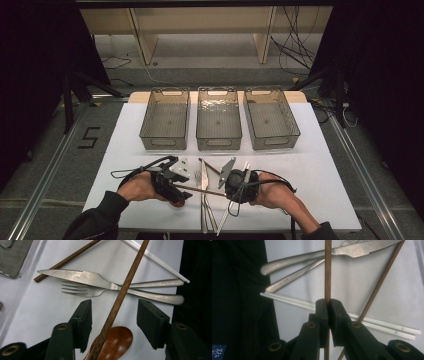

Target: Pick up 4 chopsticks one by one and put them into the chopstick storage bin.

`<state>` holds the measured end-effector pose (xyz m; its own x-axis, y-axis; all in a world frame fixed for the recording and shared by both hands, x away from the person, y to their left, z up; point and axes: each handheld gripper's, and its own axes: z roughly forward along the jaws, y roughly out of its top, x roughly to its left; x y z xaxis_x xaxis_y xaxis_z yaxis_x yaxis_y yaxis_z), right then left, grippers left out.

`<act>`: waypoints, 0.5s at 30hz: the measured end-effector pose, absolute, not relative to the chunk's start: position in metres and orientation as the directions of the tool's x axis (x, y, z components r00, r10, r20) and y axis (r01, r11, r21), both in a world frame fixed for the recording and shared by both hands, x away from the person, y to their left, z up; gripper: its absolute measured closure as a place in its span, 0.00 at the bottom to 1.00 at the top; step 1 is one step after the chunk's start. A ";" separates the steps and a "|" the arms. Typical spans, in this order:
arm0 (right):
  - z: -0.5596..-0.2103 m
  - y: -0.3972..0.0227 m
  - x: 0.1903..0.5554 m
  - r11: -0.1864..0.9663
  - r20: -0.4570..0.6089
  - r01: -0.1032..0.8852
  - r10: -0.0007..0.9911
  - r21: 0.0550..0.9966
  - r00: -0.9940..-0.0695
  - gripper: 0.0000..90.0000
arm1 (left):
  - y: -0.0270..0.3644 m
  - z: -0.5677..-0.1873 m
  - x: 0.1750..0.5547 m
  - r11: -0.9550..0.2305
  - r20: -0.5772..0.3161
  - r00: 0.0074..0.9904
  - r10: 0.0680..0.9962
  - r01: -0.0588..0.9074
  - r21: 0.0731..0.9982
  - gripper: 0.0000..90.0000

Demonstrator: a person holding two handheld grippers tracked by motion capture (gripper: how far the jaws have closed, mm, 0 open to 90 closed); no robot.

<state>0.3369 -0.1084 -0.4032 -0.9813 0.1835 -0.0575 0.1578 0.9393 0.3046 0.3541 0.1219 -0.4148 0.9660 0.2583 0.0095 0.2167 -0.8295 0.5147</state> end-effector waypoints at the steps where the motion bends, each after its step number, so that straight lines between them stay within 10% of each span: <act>1: -0.404 -0.108 0.337 0.943 -0.057 0.147 0.171 0.300 -0.984 0.96 | 0.122 -0.415 0.354 -0.830 0.007 0.966 0.257 0.217 0.514 0.55; 15: -0.406 -0.106 0.335 0.951 -0.057 0.100 0.121 0.291 -0.991 0.96 | 0.117 -0.420 0.351 -0.864 -0.017 0.984 0.176 0.162 0.477 0.77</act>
